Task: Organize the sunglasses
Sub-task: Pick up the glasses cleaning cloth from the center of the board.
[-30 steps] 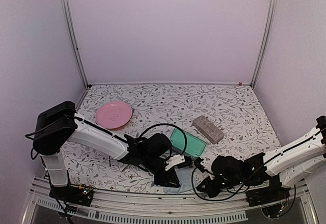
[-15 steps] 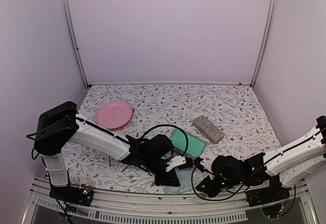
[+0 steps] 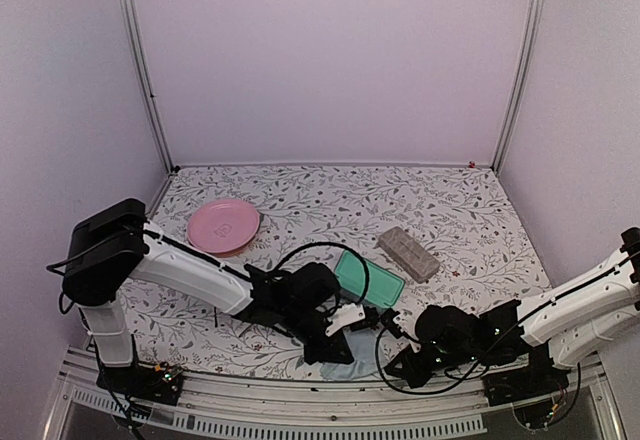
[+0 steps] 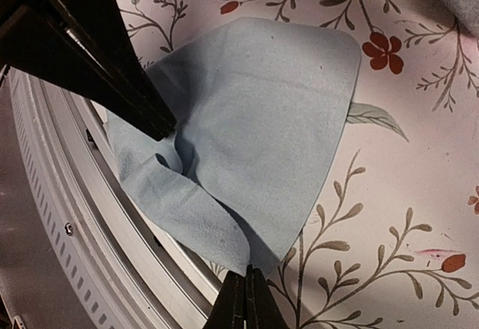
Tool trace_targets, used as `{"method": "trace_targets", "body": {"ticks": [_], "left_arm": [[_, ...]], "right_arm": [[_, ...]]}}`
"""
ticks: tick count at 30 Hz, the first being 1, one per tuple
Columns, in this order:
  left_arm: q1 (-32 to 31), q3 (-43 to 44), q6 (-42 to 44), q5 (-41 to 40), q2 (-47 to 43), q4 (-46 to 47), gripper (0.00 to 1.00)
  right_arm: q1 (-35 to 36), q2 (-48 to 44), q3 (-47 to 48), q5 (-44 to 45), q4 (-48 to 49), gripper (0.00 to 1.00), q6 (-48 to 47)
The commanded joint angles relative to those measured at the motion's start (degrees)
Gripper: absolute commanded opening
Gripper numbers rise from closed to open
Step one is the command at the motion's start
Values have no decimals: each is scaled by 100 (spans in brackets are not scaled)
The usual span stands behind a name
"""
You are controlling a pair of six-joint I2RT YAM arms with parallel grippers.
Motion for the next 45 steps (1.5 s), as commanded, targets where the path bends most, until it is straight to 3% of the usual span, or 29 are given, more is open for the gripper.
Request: {"method": "trace_targets", "body": {"ticks": [1,24,38,45], "left_arm": [[-41,-60,-85,0,-379,112,0],[194,-854,-495,-374,-1553,554,0],[213,-1296,-680,-1212,-2867,198,0],[256,-1718,-651,-1228,-2834,659,2]], "right_arm": [[42,-134,-33,65,-11,5,39],[21,-556,171,284,-442,2,-152],[29,-270,1719,567,-1603,1,-1052],[27,-164,1947,517,-2053,1,-1146]]}}
